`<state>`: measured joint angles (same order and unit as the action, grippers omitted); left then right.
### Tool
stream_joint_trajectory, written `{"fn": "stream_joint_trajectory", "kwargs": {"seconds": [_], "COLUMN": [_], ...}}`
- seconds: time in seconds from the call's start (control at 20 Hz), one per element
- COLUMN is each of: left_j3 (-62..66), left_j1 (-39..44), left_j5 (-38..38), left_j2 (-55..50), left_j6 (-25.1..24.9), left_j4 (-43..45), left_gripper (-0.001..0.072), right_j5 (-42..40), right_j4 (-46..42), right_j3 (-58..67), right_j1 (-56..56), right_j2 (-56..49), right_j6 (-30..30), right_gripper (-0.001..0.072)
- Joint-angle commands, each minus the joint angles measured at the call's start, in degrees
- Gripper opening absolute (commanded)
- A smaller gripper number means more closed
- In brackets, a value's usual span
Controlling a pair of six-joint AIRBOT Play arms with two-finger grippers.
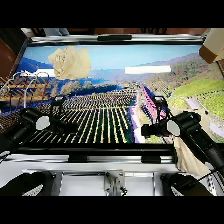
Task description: Fold the shirts.
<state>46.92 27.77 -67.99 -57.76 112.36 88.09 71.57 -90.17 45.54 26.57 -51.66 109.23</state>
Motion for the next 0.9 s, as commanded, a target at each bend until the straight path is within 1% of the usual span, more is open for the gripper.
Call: {"fn": "stream_joint_trajectory", "kwargs": {"seconds": [0.0, 0.35, 0.55, 0.75, 0.85], "left_j3": [0.0, 0.0, 0.0, 0.0, 0.0], "left_j1": [0.0, 0.0, 0.0, 0.0, 0.0], "left_j5": [0.0, 0.0, 0.0, 0.0, 3.6], "left_j2": [0.0, 0.0, 0.0, 0.0, -0.1], "left_j6": [0.0, 0.0, 0.0, 0.0, 0.2], "left_j4": [0.0, 0.0, 0.0, 0.0, 0.0], "left_gripper": [0.0562, 0.0563, 0.0563, 0.0562, 0.0562], "right_j5": [0.0, -0.3, -8.2, -10.0, -13.9], "right_j4": [0.0, -0.2, -4.3, -4.3, -4.8], "right_j3": [0.0, 0.0, 0.0, 0.0, 0.0], "right_j1": [0.0, 0.0, 0.0, 0.0, 0.0], "right_j2": [0.0, 0.0, 0.0, 0.0, 0.0], "right_j6": [0.0, 0.0, 0.0, 0.0, 0.4], "right_gripper": [0.0555, 0.0555, 0.0555, 0.0556, 0.0555]}}
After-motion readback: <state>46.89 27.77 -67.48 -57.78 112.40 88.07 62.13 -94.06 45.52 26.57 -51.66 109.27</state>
